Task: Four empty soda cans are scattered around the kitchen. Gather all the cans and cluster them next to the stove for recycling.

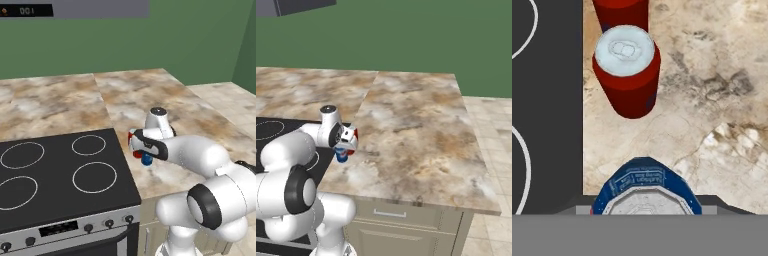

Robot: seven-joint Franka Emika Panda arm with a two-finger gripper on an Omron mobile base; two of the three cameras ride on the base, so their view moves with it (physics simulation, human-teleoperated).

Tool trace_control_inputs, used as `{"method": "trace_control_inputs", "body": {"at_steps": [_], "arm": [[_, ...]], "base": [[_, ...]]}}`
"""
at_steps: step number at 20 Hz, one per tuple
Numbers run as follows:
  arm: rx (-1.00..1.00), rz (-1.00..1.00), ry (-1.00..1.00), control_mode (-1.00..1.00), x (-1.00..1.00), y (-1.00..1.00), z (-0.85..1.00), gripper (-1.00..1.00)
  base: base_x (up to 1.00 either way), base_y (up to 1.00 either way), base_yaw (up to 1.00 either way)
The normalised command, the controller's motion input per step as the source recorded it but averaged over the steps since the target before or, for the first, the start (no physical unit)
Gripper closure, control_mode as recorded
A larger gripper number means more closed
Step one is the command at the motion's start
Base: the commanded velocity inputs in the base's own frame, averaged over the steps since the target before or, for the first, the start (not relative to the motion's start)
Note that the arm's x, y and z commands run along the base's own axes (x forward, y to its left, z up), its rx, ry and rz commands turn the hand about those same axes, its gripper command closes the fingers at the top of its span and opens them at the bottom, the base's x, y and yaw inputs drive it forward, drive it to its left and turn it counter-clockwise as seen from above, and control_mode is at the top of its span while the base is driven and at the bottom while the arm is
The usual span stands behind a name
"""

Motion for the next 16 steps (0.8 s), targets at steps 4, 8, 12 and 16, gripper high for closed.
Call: {"method": "trace_control_inputs", "body": {"at_steps": [4, 8, 12, 16], "arm": [[0.02, -0.01, 0.00, -1.00, 0.00, 0.00, -0.19, 1.00], [0.02, 0.00, 0.00, -1.00, 0.00, 0.02, -0.23, 1.00], [0.01, 0.00, 0.00, -1.00, 0.00, 0.06, -0.24, -1.00], [0.01, 0.00, 0.00, -1.00, 0.01, 0.07, -0.20, -1.00]], "base": [[0.00, 0.00, 0.00], [0.00, 0.00, 0.00], [0.00, 0.00, 0.00], [0.00, 0.00, 0.00]]}}
